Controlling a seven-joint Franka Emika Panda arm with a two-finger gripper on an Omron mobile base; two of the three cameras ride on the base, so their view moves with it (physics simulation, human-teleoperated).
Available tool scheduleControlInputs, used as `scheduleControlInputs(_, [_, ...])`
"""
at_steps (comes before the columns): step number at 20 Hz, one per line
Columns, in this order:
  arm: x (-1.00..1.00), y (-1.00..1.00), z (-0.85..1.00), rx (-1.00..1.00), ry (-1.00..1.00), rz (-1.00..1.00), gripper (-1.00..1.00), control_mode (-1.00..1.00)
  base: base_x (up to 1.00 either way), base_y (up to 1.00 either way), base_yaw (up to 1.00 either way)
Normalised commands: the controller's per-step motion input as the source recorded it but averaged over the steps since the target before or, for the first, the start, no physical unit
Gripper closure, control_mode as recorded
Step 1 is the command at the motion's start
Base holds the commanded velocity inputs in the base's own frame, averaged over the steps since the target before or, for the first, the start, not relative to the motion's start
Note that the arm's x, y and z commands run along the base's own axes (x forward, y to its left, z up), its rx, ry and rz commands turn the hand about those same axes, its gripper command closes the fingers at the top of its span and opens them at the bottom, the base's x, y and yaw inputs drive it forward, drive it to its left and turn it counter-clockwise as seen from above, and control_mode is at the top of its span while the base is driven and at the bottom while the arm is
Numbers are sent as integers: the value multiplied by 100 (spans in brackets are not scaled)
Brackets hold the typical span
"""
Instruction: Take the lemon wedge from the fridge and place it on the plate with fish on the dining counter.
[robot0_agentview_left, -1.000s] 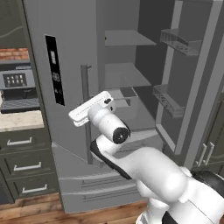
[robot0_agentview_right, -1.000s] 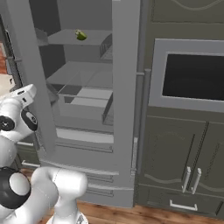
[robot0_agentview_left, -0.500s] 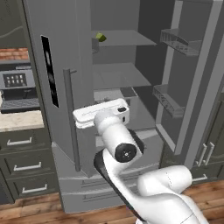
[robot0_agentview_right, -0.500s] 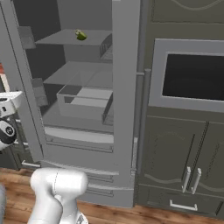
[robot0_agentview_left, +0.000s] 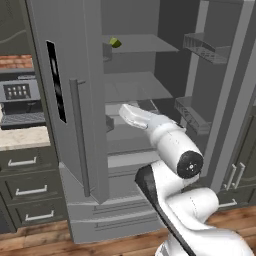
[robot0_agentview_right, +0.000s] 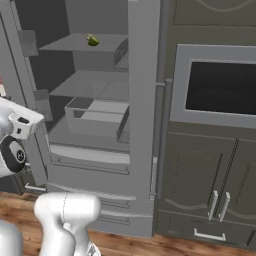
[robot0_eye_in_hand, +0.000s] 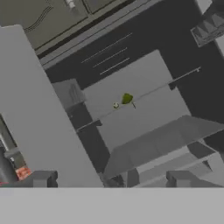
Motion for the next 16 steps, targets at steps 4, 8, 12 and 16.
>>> scheduleControlInputs(4, [2,-62,26,55,37,25,-100,-100,0,0,0])
scheduleControlInputs(8, [25,-40,2,42,48,32,-100,-100,0,0,0])
scheduleControlInputs(12, [28,-8,-3,11,27,14,-100,-100,0,0,0])
scheduleControlInputs(16, [76,0,-12,0,20,1,-100,-100,0,0,0])
